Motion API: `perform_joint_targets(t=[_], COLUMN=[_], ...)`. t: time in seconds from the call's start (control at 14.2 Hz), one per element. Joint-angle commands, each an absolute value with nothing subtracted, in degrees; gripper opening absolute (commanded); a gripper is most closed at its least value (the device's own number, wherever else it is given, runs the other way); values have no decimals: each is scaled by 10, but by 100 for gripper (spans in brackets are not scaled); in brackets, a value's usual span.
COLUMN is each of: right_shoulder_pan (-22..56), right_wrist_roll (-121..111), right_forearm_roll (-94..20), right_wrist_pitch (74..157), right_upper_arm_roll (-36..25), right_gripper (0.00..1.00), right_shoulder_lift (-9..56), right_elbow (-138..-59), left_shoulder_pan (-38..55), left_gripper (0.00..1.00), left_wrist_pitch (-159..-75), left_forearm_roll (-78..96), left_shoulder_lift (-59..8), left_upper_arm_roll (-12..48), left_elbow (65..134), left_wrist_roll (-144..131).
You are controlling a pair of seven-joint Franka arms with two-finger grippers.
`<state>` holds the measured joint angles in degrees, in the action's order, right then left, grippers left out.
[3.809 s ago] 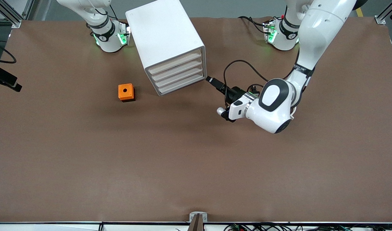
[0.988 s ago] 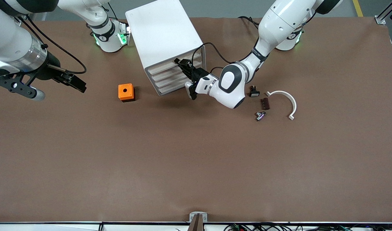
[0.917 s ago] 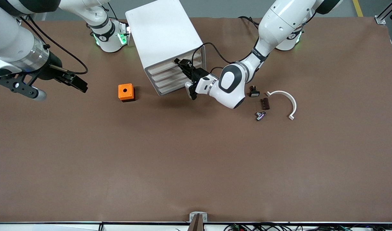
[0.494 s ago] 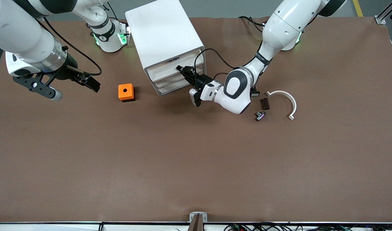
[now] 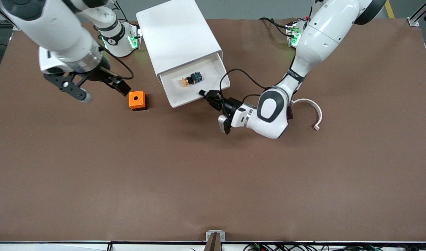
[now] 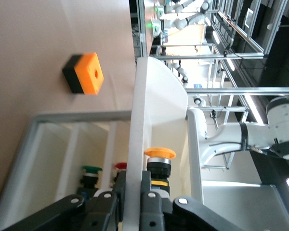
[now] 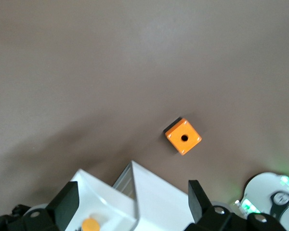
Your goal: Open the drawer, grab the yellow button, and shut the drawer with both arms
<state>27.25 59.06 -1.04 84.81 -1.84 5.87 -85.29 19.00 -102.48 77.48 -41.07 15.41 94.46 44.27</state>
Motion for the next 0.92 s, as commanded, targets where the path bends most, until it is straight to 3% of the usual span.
perform_joint_targets(t=[0.0,0.28,0.42,0.49,0.56,0.85], right_shoulder_pan=[320,373,392,405,417,446], right_wrist_roll=[683,830,894,916,932,1006], right_forearm_roll=[-11,-34,-54,-56,-57,-57], right_wrist_pitch=[857,882,911,926,944,1008], right_upper_arm_roll=[-22,-22,-22,-22,-22,-22], right_gripper=[100,100,100,100,100,100], right_shoulder_lift=[74,97,115,127,143,190], right_elbow=[-851,-851,-851,-851,-851,-851], left_shoulder_pan=[174,163,163,163,161,127], left_gripper=[5,8,27,57,100,100], left_wrist_pitch=[-1032,-1032,-1031,-1031,-1031,-1029], left_forearm_roll=[772,772,771,762,731,652], left_shoulder_lift=[-439,-441,-439,-439,-435,-432], left_upper_arm_roll=[151,151,151,149,149,149], left_elbow=[897,888,887,887,885,834], left_wrist_roll=[432,434,432,425,401,330])
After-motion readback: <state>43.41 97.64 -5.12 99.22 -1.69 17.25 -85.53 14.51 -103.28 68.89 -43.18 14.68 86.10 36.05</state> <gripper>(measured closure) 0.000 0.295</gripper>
